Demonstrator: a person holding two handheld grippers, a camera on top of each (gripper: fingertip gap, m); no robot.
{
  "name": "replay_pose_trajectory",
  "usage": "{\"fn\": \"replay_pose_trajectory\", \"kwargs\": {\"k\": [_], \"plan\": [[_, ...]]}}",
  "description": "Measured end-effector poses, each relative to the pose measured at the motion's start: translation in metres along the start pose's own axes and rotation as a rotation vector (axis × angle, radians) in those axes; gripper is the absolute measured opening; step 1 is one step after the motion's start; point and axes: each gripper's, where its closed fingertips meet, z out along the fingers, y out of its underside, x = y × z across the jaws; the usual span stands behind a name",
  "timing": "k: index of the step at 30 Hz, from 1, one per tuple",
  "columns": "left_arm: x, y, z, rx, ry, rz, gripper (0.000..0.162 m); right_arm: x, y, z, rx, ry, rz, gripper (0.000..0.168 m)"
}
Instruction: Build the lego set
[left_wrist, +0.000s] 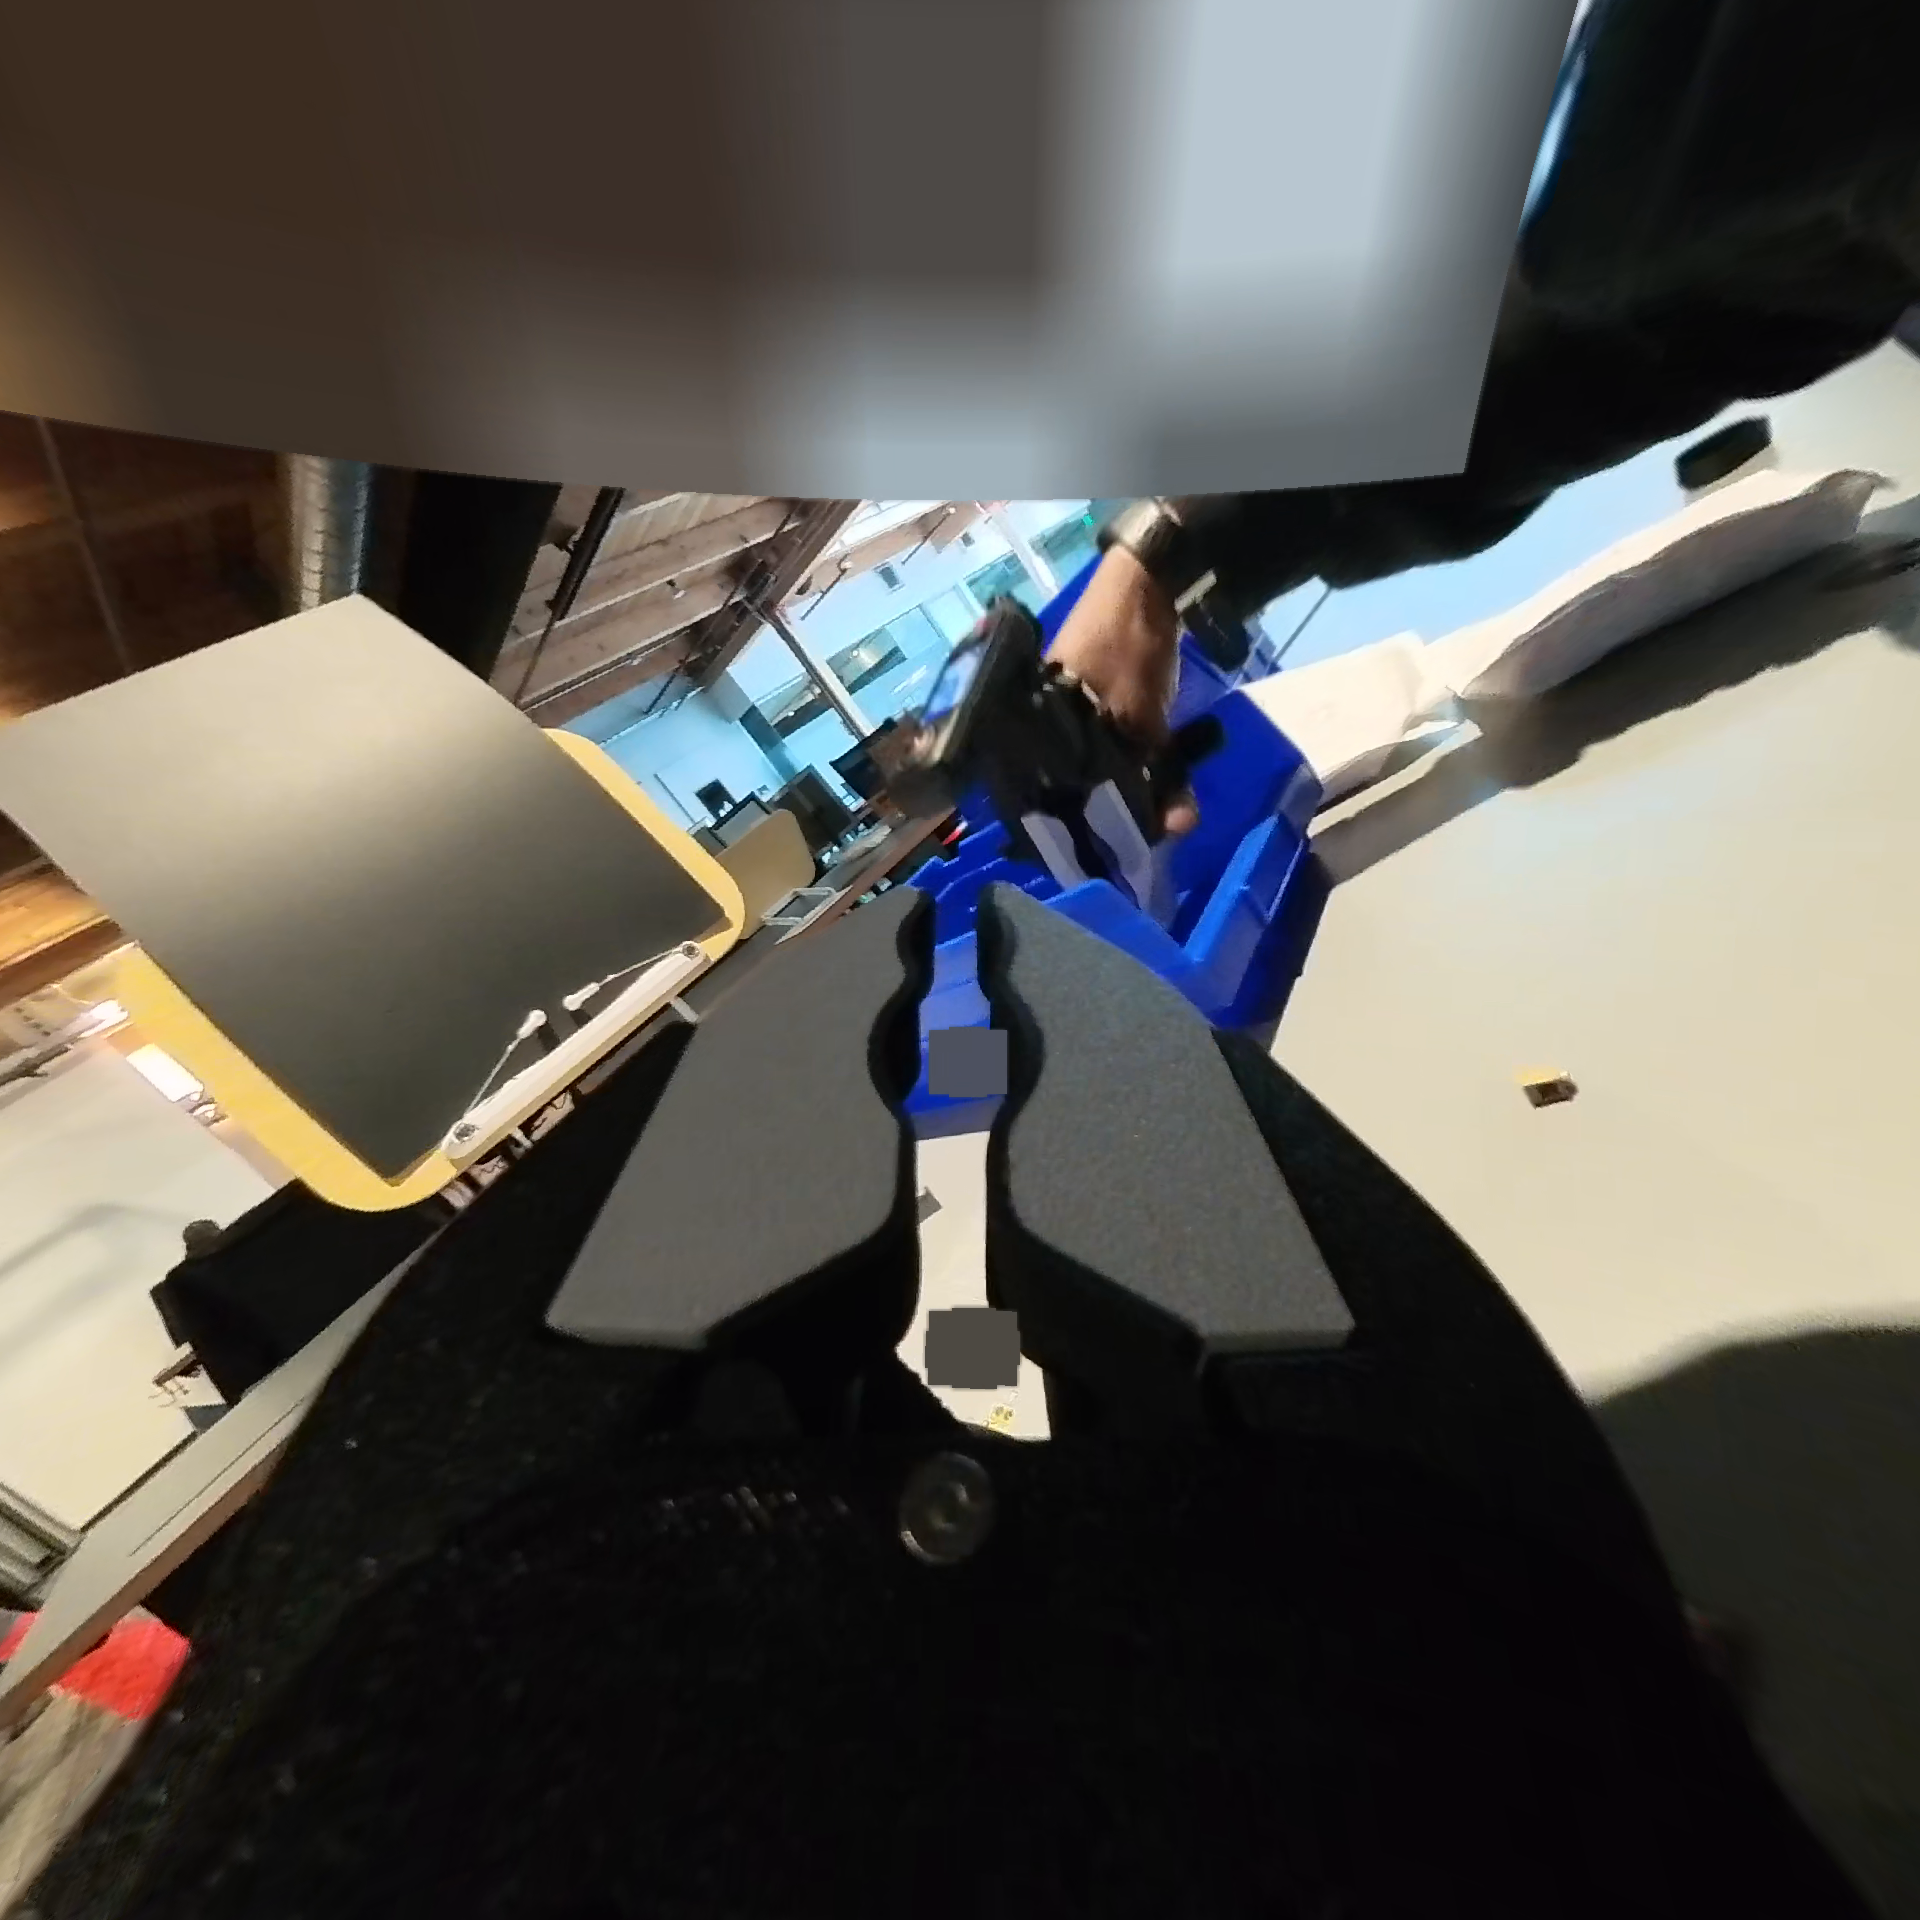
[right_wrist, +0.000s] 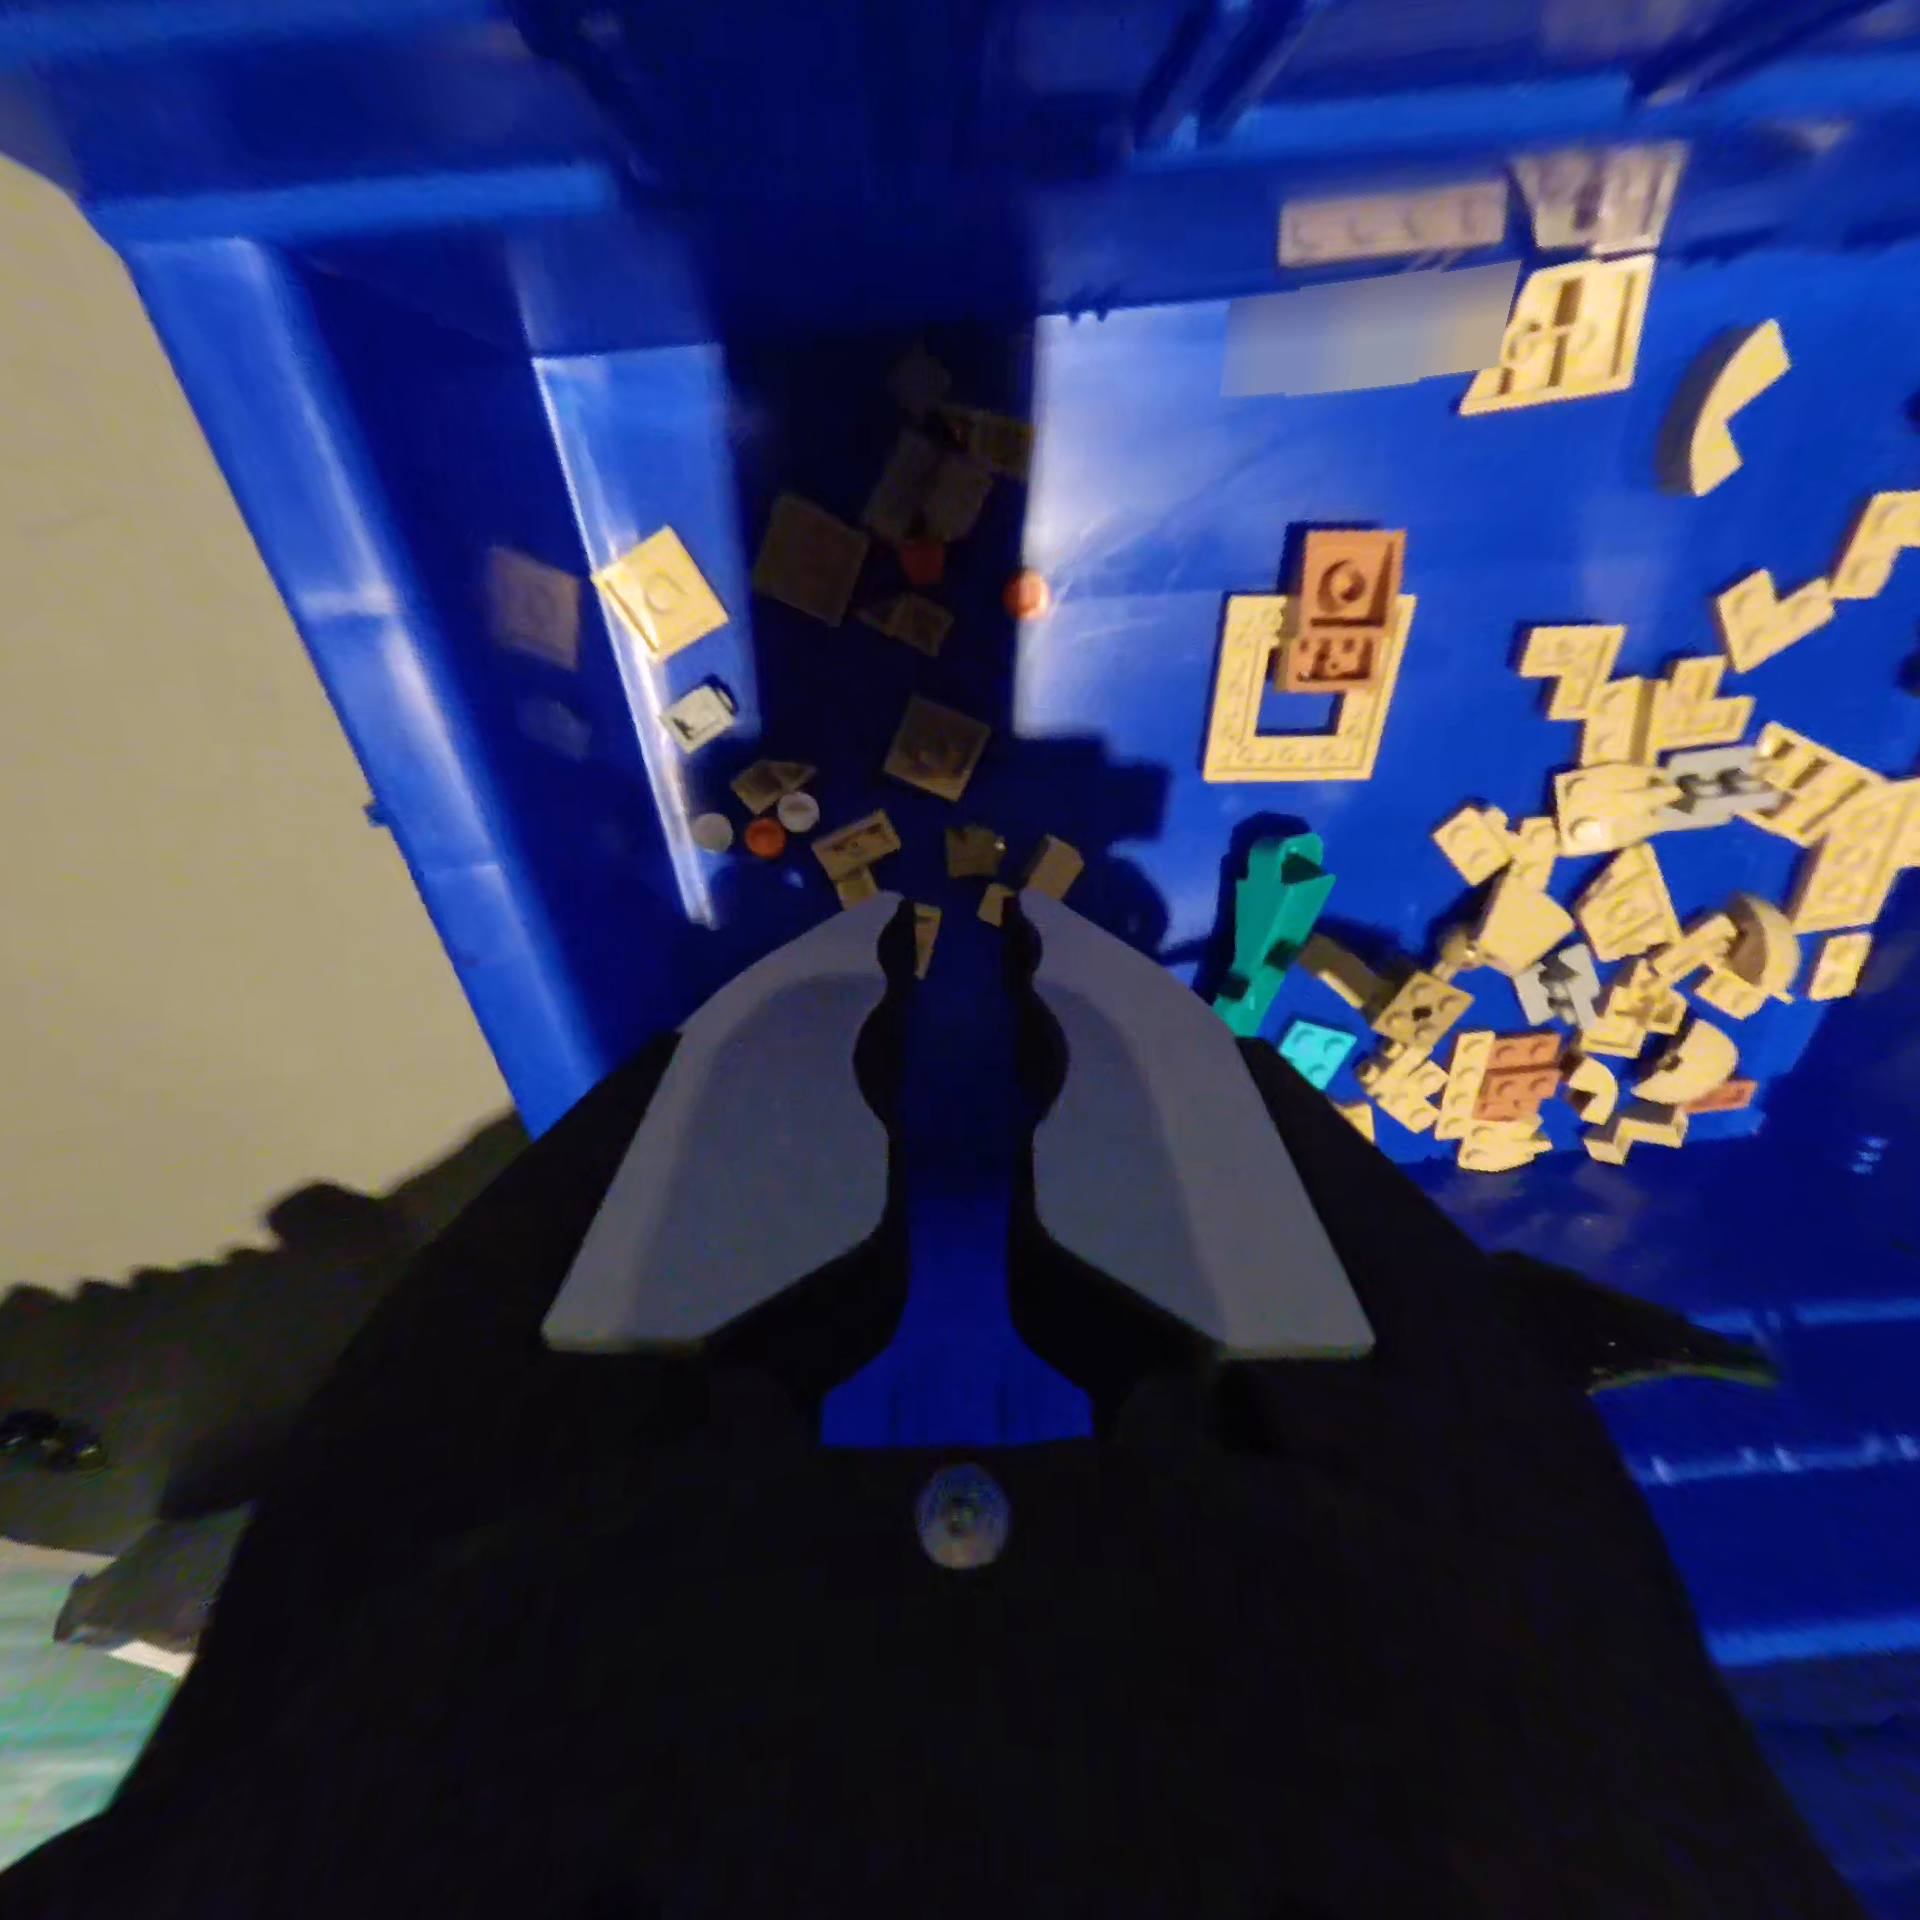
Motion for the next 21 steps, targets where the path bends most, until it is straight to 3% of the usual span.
{"fn": "replay_pose_trajectory", "kwargs": {"k": [21], "plan": [[0.002, 0.001, 0.001, -0.003, 0.009, -0.004, 0.007, 0.005, 0.000, 0.025, -0.022, -0.035, -0.007, 0.012]]}}
